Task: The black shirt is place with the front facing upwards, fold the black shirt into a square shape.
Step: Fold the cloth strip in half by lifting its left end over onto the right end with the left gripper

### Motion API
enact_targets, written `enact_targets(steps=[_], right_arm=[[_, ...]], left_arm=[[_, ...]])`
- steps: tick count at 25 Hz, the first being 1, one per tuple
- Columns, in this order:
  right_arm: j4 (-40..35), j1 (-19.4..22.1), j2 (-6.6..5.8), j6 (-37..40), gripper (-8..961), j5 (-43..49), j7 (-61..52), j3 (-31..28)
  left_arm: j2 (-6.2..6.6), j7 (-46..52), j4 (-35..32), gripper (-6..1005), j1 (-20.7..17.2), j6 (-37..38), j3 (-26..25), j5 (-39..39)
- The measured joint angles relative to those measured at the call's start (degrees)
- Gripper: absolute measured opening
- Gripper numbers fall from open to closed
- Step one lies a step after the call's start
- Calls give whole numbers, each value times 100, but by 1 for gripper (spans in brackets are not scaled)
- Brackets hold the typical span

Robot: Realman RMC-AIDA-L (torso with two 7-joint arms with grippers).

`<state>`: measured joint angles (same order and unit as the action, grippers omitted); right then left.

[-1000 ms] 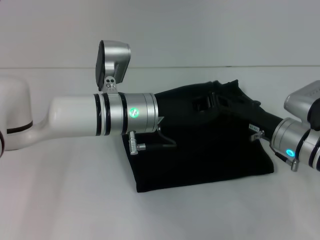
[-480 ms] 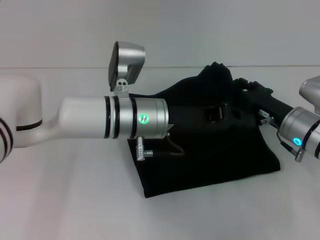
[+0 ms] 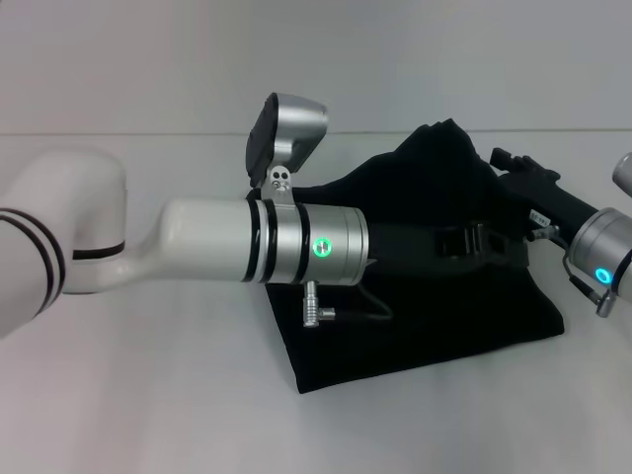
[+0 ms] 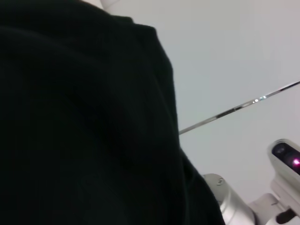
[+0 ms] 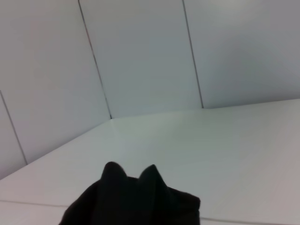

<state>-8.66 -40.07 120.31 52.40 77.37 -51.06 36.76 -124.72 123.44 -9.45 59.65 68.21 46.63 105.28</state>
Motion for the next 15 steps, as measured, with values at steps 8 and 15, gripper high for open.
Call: enact_targets(steps=[8, 15], right_arm=[[-143, 138, -8, -3, 924, -4, 0, -211], [-162, 238, -8, -79, 925, -4, 71, -469]], left_arm=[[0, -299, 347, 31, 58, -516, -62, -132], [0, -561, 662, 36, 110, -1035, -85, -224]])
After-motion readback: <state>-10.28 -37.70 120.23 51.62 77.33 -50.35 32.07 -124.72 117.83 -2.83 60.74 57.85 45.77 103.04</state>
